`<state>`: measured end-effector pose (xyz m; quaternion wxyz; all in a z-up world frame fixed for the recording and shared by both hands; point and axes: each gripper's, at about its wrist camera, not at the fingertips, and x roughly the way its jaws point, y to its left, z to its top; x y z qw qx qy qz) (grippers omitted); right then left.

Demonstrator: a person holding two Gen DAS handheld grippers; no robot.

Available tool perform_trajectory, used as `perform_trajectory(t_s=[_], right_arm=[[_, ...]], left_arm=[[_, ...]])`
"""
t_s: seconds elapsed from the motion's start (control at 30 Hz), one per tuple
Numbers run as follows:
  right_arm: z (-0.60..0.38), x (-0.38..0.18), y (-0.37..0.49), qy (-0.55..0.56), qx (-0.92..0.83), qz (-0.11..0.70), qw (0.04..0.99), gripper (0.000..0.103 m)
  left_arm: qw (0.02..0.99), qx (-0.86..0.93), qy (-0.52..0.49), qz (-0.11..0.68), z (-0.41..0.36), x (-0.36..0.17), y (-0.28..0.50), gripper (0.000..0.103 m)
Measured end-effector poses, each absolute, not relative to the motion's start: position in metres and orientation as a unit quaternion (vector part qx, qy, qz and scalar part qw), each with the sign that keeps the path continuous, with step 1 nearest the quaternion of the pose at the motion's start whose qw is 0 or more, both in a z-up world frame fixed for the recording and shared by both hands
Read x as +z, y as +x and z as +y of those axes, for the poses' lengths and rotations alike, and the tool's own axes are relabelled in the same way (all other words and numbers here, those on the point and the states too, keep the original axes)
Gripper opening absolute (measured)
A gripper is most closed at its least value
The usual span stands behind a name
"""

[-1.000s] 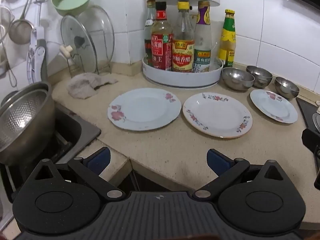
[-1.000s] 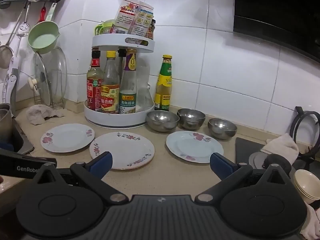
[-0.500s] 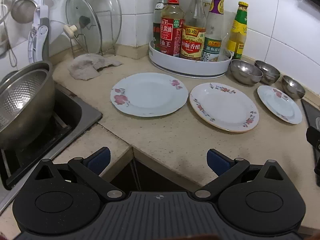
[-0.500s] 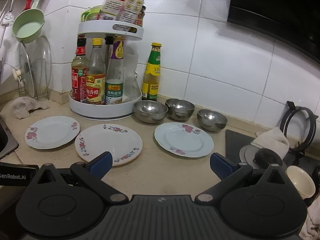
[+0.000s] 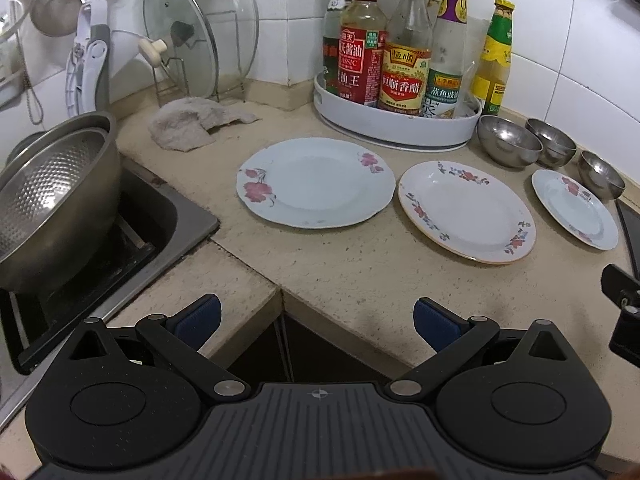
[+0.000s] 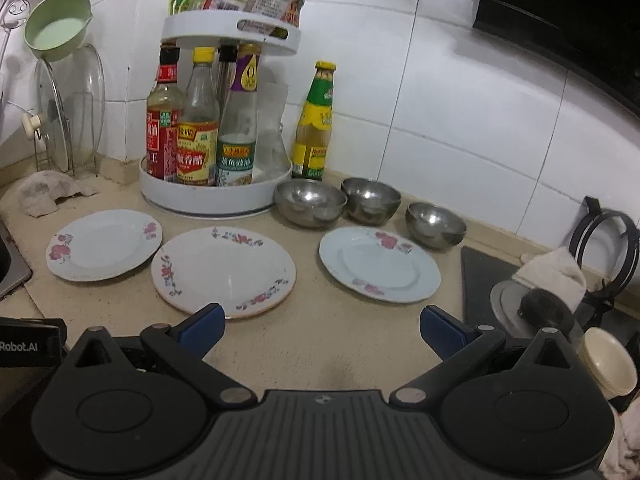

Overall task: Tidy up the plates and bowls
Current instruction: 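Move both tools toward the white flower-patterned plates on the counter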

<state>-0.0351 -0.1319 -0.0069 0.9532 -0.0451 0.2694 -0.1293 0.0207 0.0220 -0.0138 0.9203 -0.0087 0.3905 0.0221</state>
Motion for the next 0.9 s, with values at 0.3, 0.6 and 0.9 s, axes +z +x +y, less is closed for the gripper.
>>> perform_trajectory(t_s=[0.3, 0.6, 0.9], right_arm=[[-0.127, -0.011, -0.032, -0.046, -0.125, 0.281, 0.95, 0.101], [-0.126, -0.014, -0.032, -0.045, -0.127, 0.286, 0.949, 0.101], [-0.123, -0.019, -0.03, -0.043, -0.126, 0.296, 0.946, 0.101]], left_arm=[[0.918, 0.02, -0.003, 0.397, 0.018, -0.018, 0.019, 0.103], [0.916, 0.016, 0.0, 0.401, 0.015, -0.021, 0.017, 0.103], [0.915, 0.014, -0.001, 0.402, 0.014, -0.022, 0.016, 0.103]])
